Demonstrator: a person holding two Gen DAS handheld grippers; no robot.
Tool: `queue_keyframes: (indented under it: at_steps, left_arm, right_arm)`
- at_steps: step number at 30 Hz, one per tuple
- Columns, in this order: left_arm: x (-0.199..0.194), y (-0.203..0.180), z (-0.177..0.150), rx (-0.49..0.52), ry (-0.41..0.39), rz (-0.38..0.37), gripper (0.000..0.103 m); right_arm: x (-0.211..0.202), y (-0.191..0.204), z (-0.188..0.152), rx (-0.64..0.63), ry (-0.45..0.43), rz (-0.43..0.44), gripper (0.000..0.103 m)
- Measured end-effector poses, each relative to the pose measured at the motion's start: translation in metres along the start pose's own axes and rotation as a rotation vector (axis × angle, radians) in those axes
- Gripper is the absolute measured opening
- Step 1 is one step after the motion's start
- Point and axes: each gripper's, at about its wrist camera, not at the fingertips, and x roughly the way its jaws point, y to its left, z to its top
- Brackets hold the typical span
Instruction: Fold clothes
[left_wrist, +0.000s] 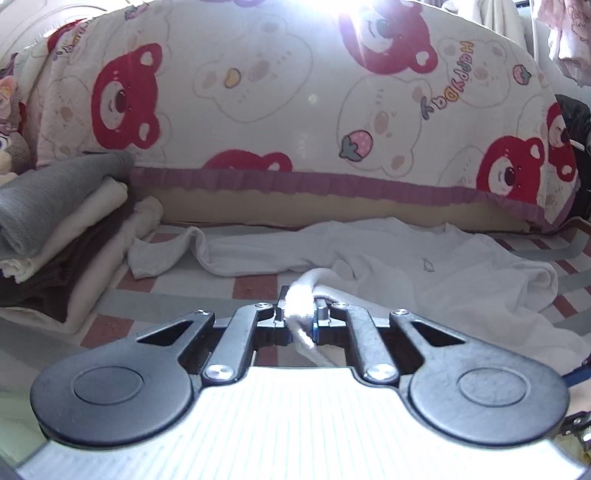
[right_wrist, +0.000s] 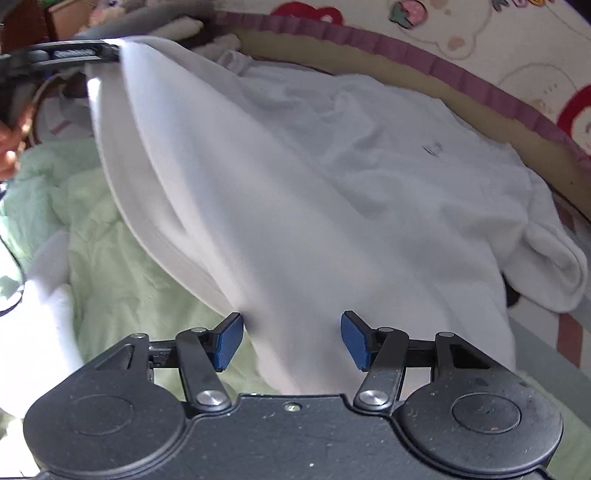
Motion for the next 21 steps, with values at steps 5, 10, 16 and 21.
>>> queue_keyframes:
  at_steps: [5, 10, 16, 21]
  left_arm:
    - [-0.004, 0.009, -0.01, 0.037, -0.005, 0.139, 0.009]
    - [0.004, 0.014, -0.026, -0.016, 0.06, 0.129, 0.009]
    - [0.016, 0.006, -0.029, 0.07, 0.147, 0.121, 0.012]
    - [0.029, 0.01, -0.043, 0.069, 0.257, 0.103, 0.01]
  right_arm:
    - [-0.03, -0.079, -0.021, 0.376, 0.076, 0.135, 0.063]
    - [-0.045, -0.126, -0.035, 0.522, 0.092, 0.054, 0.065]
    - [-0.006, -0.115, -0.055, 0.6, 0.186, 0.117, 0.065]
    - [-0.009, -0.085, -0.035, 0.39, 0.117, 0.136, 0.008]
